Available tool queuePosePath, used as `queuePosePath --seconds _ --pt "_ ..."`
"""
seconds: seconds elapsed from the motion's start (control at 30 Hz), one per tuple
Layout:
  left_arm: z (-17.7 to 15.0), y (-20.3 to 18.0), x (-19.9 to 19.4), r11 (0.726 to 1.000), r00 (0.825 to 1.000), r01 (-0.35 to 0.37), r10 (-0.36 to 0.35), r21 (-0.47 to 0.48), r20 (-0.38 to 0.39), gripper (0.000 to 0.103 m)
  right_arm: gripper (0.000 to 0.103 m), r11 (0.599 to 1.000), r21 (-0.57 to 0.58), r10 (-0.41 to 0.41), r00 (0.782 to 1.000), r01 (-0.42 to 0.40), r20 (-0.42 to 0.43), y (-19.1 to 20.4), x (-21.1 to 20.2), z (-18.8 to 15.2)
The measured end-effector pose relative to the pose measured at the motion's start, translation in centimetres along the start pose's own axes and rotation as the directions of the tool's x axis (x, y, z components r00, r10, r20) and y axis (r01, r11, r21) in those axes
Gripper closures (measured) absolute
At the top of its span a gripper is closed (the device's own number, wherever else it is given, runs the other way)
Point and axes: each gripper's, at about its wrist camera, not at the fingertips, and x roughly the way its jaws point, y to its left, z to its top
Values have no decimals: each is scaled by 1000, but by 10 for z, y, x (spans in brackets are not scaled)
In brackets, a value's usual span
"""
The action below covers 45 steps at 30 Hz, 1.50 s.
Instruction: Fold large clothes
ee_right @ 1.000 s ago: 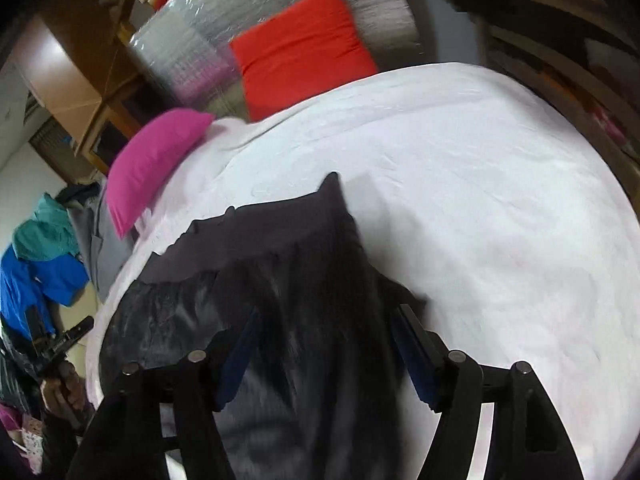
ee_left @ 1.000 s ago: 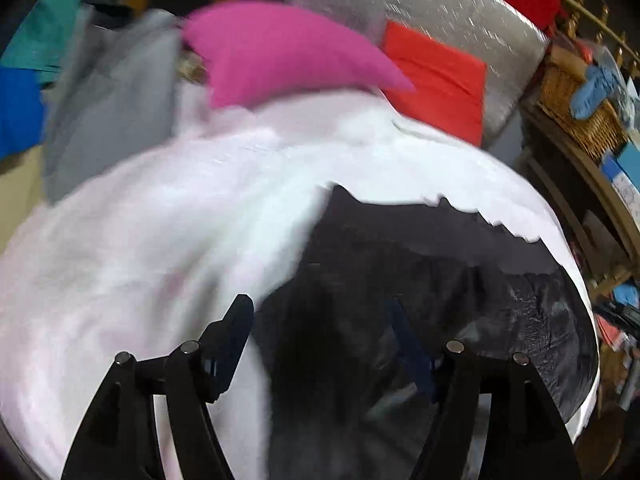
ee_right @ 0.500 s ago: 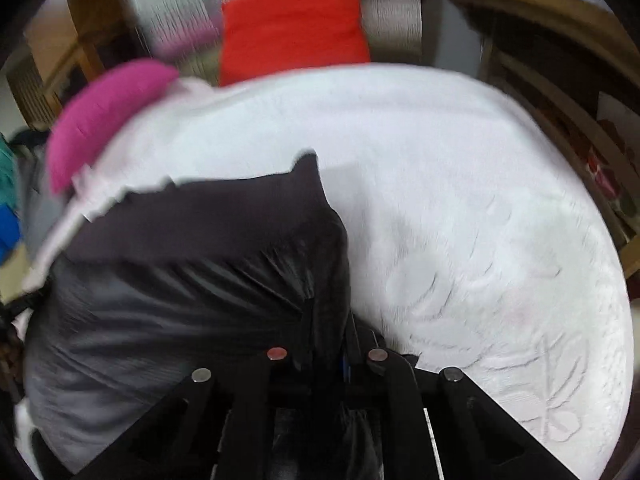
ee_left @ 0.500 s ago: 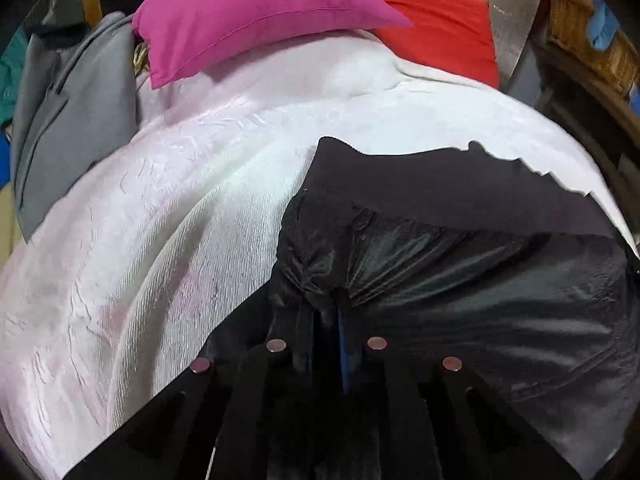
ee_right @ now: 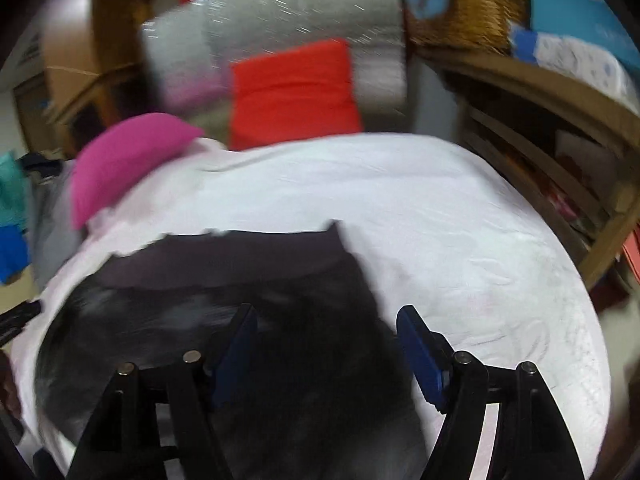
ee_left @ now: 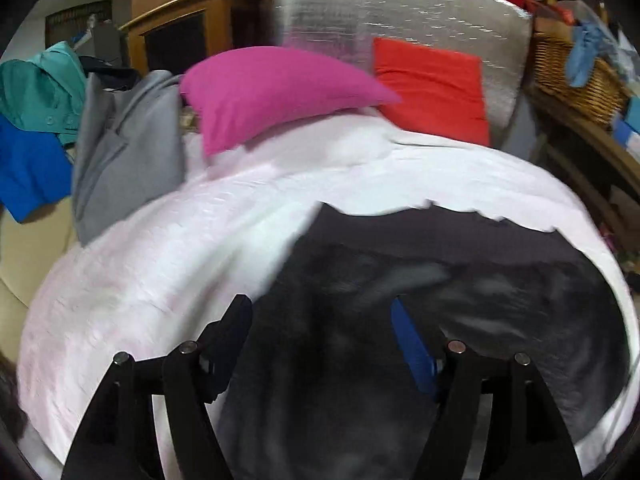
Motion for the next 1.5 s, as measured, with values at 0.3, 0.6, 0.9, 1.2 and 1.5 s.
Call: queuePosePath --seconds 0.3,0.6,0.9,1.2,1.5 --pt "-58 -55 43 992 994 -16 29 122 -102 27 23 999 -21 -35 990 32 -134 19 55 -61" --pt "-58 -55 44 989 993 -30 45 147 -105 26 21 999 -11 -53 991 52 -123 19 60 -59" --pt "-47 -44 -17 996 999 -30 33 79 -28 26 18 1000 -4 19 1000 -19 16 54 -17 -62" --pt "-71 -28 8 998 990 -46 50 33 -133 25 17 998 -57 -9 997 5 -77 69 16 -104" --pt "-73 -27 12 998 991 -45 51 48 -126 23 15 999 -47 -12 997 9 -77 65 17 -108"
